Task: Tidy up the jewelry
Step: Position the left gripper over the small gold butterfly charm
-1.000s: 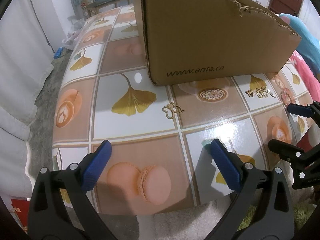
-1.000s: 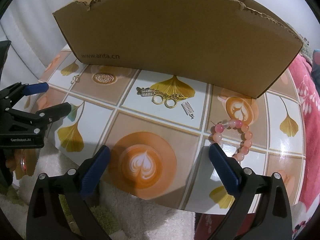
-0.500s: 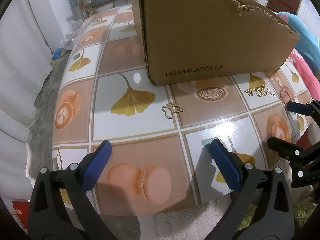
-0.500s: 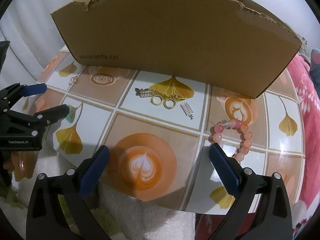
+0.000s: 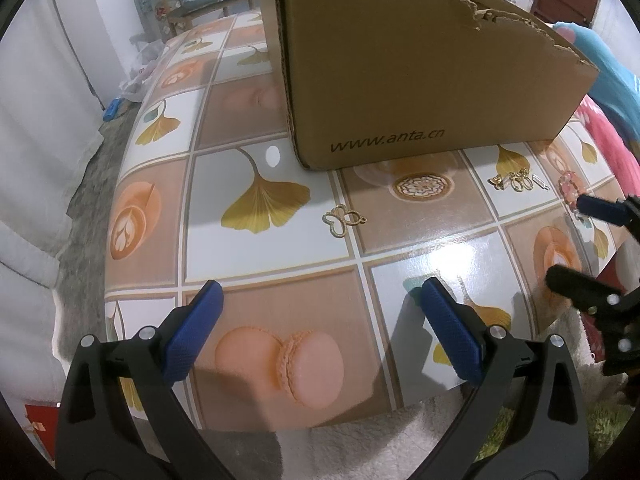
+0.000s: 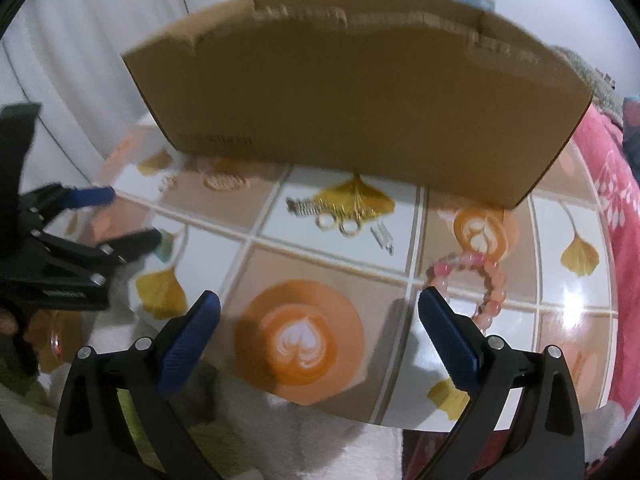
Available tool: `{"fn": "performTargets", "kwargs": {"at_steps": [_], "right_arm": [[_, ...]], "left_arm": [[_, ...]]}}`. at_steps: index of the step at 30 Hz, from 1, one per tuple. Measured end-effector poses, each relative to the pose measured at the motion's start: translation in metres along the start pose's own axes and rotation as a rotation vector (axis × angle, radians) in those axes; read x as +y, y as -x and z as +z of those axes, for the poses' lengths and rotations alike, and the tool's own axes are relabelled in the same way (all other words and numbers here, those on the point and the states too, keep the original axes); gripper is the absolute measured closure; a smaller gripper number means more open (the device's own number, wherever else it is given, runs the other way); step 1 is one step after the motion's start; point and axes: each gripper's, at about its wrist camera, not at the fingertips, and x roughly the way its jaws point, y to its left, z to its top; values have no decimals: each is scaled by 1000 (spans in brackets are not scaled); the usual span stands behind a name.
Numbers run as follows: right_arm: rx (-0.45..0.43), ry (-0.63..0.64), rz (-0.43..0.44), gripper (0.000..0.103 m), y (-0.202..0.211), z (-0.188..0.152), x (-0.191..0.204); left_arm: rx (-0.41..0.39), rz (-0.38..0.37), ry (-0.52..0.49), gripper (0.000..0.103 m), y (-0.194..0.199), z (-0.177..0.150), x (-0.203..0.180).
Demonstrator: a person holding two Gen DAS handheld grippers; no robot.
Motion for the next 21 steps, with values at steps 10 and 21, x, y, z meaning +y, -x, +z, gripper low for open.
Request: {"fn": "performTargets", "kwargs": {"at_steps": [10,21], "right_arm": [[-75,-19,56,7,21,11,1],[-9,-110,151,12,4,15,-10]], "left_arm": [[-15,5,-20,7,3,-2,1],[-168,-43,36,10,33,-5,10]]}}
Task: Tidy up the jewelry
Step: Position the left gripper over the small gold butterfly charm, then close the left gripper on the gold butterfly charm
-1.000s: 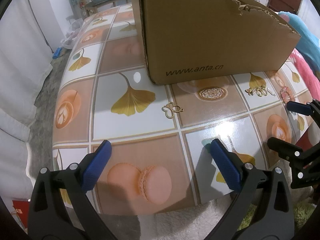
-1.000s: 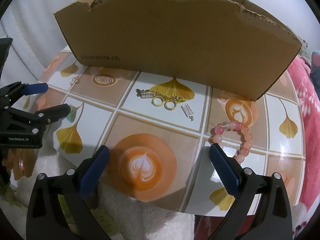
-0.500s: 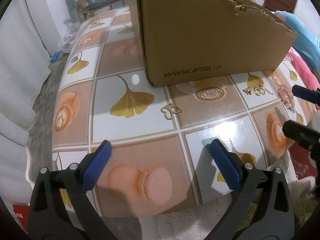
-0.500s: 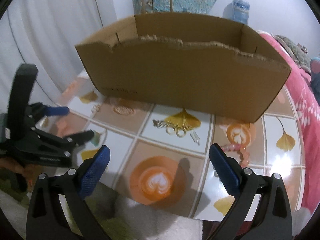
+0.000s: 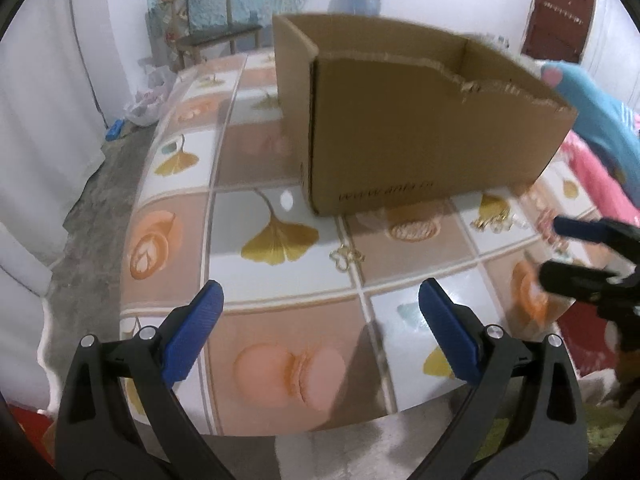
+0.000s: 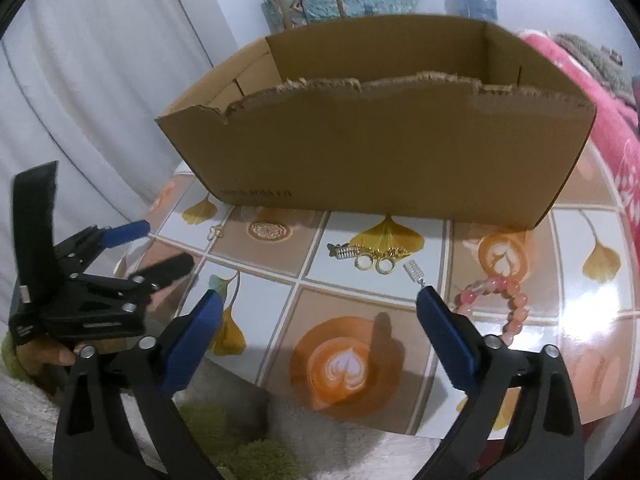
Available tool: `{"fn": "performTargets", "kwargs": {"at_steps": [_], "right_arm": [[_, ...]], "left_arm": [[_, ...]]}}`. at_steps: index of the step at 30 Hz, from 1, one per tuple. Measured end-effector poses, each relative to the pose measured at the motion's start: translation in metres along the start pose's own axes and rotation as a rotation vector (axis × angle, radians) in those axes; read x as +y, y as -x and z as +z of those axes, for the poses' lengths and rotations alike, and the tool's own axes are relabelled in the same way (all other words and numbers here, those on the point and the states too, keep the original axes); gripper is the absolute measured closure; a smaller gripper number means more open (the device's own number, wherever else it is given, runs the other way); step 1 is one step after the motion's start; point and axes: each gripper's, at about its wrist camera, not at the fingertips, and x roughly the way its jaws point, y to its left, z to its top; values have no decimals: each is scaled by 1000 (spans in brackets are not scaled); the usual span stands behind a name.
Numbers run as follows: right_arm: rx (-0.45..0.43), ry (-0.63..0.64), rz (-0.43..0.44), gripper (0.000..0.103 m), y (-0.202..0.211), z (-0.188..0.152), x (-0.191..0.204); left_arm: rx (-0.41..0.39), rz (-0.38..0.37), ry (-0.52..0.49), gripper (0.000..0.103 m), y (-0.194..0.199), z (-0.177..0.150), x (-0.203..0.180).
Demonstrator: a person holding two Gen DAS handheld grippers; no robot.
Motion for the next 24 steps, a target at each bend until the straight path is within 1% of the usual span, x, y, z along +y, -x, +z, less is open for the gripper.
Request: {"fn": "performTargets", "kwargs": {"at_steps": [1,2,4,6,7,10,14,16,17,20,21,24], "right_arm": [[8,-1,-2,14,-3,1,1],[10,-2,-4,15,-4,2,1],[10,-6,-5,16,-5,4,2],[5,-8,-4,19,-6,6,3],[4,-8,1,19,-6,7,4],[4,1,2,21,-7,9,7],[4,17,6,21,-14,13,11],[4,20,7,21,-16,15,12],[6,22,8,21,-18,16,12],[9,20,12,21,-23,20,12],[10,19,14,21,-24,21,12],[11,14,17,21,-28,24,11]], "left_arm": [[-9,-9,-2,13,1,1,-1],[-14,-16,-4,21,2,1,-1],[-12,-35,-8,28,-1,4,-2],[0,-71,-10,40,-8,9,-3],[2,-79,-12,41,-9,10,-4],[18,-114,-29,50,-15,14,-4],[46,-126,-55,58,-24,18,-3],[56,-124,-63,59,-27,20,-2],[58,-124,-69,62,-28,21,-2],[80,-125,-86,64,-33,23,-3],[93,-124,-91,68,-35,24,-3],[108,-112,-104,70,-38,24,-5]]}}
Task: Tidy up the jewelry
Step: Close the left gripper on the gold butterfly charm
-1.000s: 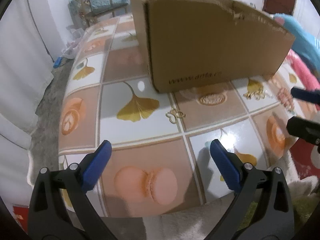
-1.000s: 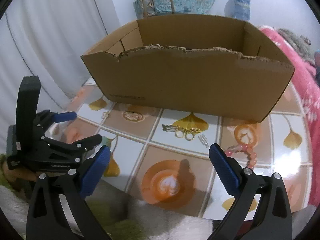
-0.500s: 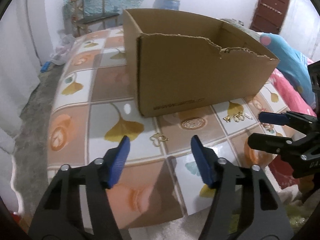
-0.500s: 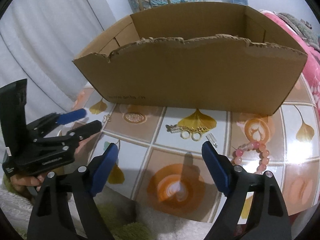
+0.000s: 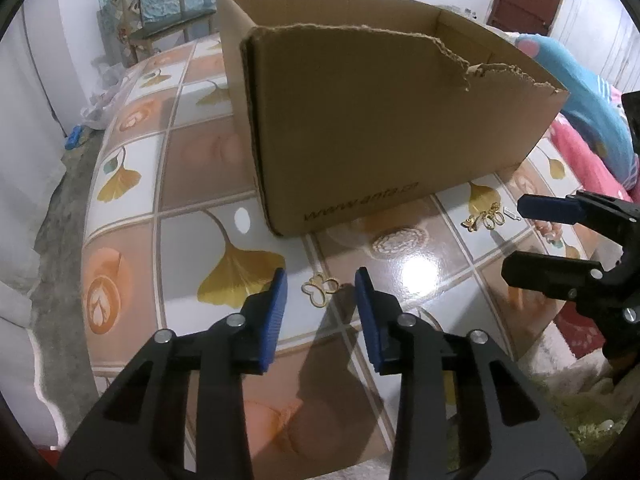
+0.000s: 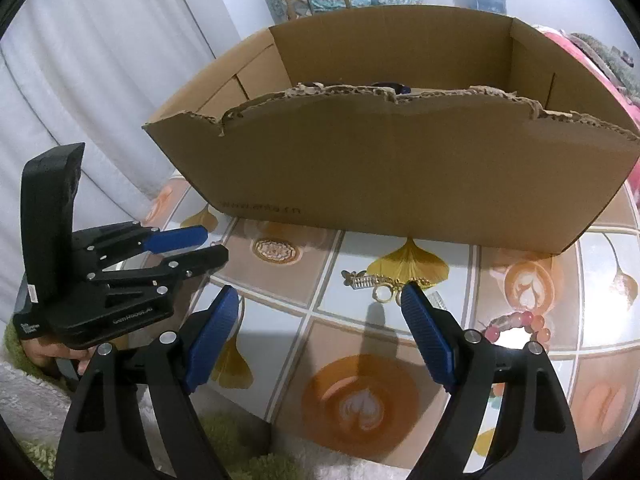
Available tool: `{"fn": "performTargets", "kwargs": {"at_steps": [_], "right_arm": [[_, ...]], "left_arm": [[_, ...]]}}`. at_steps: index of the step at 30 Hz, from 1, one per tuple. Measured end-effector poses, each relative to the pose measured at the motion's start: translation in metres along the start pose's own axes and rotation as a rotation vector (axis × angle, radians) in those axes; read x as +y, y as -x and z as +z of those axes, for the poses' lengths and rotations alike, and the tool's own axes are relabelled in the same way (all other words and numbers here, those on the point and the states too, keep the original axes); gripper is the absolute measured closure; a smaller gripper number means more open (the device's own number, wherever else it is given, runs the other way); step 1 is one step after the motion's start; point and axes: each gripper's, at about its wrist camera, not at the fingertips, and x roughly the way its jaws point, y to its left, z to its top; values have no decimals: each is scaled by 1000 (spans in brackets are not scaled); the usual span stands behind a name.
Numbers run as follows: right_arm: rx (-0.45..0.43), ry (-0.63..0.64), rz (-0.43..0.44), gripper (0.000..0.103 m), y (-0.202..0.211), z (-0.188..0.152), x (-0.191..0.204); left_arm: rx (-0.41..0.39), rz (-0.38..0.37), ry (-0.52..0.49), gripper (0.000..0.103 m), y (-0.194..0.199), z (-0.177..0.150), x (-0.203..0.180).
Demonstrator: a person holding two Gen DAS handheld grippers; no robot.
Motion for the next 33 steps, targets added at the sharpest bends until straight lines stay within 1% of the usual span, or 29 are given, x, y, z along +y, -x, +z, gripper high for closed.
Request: {"fn": "performTargets", "kwargs": {"at_steps": [1,3,5,8,12,17,21,25,31,33], "right_arm": [[1,-2,3,21,-1,1,-1],[1,-5,4,21,-1,1,-2],[0,-8,8,22,-1,2,-3],[-4,-10,9,21,1,1,-5],[-13,-11,12,23,7,-1,-8],[-16,-9,22,29,11,-4,-11],[-8,-1,43,32,10,-5,-10],[5,10,55,37,6,-1,-4],[37,7,66,50,-5,6,-2],[32,10,55,50,-7,9,-2]], "left_arm": [[3,7,-7,72,0,0,-1],[5,28,-22,78,-1,0,-2],[7,42,-38,80,-1,0,-5],[7,35,-42,86,-1,0,-6],[2,48,-58,86,1,-2,-9],[1,56,-59,88,1,-2,-10],[-3,57,-57,88,1,-4,-12],[-2,53,-47,88,1,-3,-11],[-5,49,-44,88,2,-3,-10],[-4,49,-44,88,2,-3,-10]]}}
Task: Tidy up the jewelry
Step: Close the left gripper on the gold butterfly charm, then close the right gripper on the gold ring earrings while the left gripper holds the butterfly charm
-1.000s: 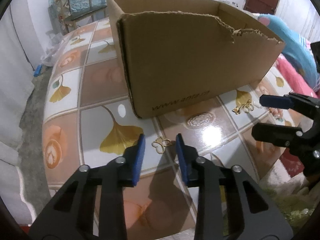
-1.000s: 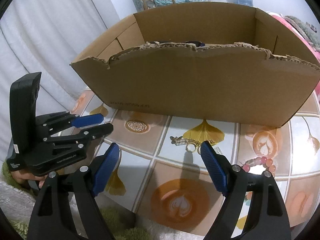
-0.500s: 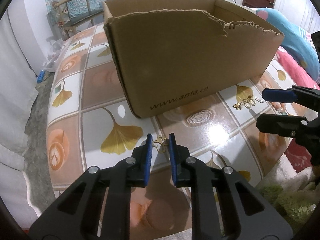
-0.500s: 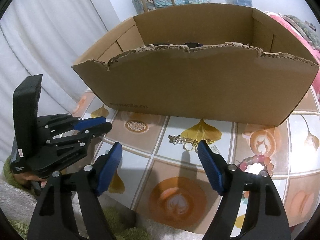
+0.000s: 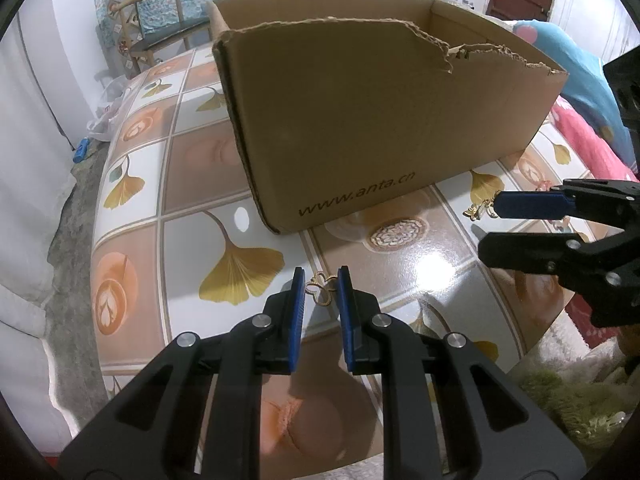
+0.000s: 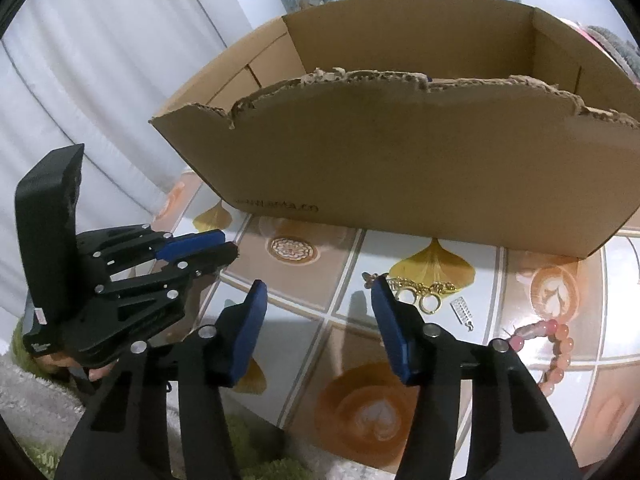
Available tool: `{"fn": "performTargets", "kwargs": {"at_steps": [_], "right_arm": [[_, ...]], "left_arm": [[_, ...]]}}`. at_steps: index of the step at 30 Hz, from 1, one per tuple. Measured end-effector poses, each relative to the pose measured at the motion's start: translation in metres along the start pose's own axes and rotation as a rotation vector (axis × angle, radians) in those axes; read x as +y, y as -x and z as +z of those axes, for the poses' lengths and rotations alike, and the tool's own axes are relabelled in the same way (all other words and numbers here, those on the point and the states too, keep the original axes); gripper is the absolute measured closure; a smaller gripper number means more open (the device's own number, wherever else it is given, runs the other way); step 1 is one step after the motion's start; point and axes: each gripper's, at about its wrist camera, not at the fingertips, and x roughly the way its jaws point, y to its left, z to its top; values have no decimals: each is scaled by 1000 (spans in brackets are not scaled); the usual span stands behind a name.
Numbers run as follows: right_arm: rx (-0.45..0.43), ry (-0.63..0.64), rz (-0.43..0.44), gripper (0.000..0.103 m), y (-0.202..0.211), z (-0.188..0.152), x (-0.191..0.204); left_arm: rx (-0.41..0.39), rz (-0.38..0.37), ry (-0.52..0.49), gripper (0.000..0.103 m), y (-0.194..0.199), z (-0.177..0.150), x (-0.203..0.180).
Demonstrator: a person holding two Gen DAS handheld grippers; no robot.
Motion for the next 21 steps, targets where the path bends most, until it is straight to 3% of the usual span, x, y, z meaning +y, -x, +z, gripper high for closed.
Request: {"fn": "performTargets", "kwargs": {"at_steps": [21], "right_arm": [[22,-74,-76,52,0,-3,-37]], "left_arm": [[1,3,-4,87,0,0,-1]]}}
